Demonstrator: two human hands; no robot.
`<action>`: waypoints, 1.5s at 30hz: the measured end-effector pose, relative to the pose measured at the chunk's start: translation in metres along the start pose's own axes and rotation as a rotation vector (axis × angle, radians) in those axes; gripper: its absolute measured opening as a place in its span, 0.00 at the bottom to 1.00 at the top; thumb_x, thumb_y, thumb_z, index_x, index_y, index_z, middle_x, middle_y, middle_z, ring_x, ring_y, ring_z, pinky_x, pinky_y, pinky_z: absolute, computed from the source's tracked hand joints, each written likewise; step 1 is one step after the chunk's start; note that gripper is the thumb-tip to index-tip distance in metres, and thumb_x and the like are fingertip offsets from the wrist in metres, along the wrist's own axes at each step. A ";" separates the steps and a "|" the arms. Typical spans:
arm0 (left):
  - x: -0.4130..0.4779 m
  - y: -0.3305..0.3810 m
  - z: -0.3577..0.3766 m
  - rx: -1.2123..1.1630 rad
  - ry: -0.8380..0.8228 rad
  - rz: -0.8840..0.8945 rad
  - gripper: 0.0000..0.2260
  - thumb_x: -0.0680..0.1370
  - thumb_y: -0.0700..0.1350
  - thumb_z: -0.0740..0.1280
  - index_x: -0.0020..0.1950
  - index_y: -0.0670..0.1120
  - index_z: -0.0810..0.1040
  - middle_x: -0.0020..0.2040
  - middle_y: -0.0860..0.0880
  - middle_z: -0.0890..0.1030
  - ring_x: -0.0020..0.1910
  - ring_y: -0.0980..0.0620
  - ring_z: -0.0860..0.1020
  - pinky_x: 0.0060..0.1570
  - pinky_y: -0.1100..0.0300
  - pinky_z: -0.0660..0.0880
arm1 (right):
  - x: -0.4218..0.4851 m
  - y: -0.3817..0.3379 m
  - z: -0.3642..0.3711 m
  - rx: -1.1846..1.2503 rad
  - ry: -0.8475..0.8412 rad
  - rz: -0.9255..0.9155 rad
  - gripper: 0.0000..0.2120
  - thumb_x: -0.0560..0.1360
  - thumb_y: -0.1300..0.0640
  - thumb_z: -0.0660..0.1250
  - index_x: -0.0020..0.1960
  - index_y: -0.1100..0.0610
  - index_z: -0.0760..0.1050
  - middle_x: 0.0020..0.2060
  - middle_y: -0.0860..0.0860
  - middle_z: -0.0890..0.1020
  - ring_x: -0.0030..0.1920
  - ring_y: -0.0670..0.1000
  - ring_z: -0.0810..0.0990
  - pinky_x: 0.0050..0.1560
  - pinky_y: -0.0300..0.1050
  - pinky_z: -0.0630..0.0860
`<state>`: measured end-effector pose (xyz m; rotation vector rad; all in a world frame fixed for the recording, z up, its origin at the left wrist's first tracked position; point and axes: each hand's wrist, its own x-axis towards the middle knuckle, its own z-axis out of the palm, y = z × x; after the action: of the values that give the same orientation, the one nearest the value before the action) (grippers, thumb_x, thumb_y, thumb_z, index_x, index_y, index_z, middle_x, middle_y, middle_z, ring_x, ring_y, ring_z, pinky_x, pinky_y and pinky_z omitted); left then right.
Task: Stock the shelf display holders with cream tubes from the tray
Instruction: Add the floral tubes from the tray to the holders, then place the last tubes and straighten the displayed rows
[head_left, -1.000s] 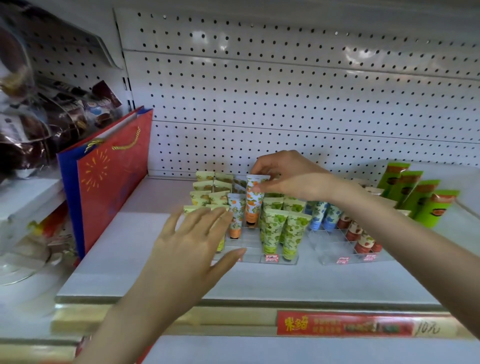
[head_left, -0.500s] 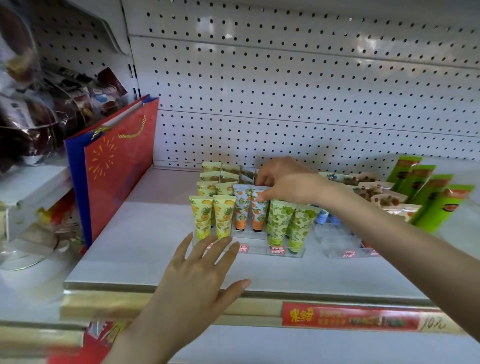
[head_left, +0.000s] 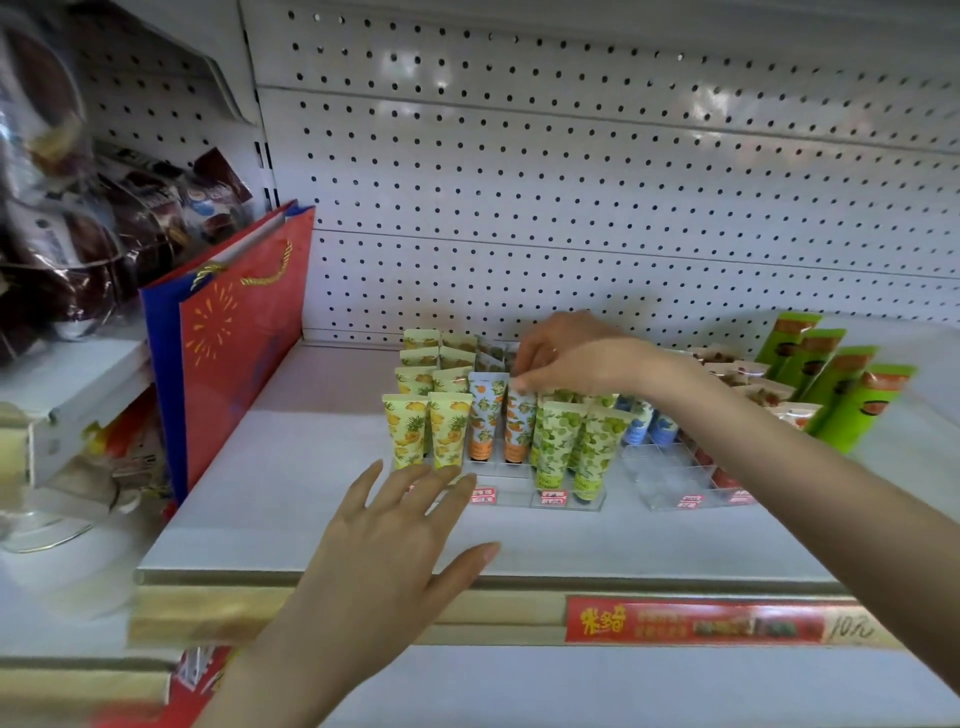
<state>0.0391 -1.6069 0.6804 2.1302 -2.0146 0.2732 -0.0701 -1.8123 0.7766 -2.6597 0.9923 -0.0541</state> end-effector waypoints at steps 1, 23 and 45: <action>0.000 -0.001 -0.004 -0.015 0.019 0.004 0.30 0.79 0.62 0.43 0.58 0.50 0.80 0.54 0.53 0.82 0.54 0.52 0.80 0.56 0.48 0.75 | -0.002 0.000 -0.005 0.009 0.023 0.005 0.11 0.75 0.48 0.67 0.53 0.52 0.77 0.48 0.46 0.78 0.49 0.46 0.77 0.41 0.33 0.71; 0.131 0.093 -0.089 -0.033 -0.015 0.130 0.31 0.76 0.66 0.46 0.75 0.52 0.55 0.76 0.54 0.57 0.73 0.51 0.57 0.71 0.49 0.56 | -0.198 0.137 -0.054 -0.235 0.319 0.435 0.30 0.76 0.37 0.55 0.74 0.49 0.57 0.74 0.49 0.59 0.72 0.52 0.60 0.68 0.54 0.62; 0.246 0.296 -0.050 -0.122 0.008 -0.033 0.27 0.78 0.64 0.51 0.73 0.51 0.61 0.73 0.51 0.64 0.71 0.48 0.62 0.68 0.49 0.61 | -0.263 0.371 -0.093 -0.168 0.201 0.414 0.28 0.78 0.40 0.55 0.74 0.50 0.57 0.73 0.45 0.60 0.69 0.50 0.66 0.63 0.49 0.67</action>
<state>-0.2431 -1.8458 0.7986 2.0820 -1.9371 0.1499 -0.5180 -1.9325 0.7752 -2.5706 1.6610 -0.1560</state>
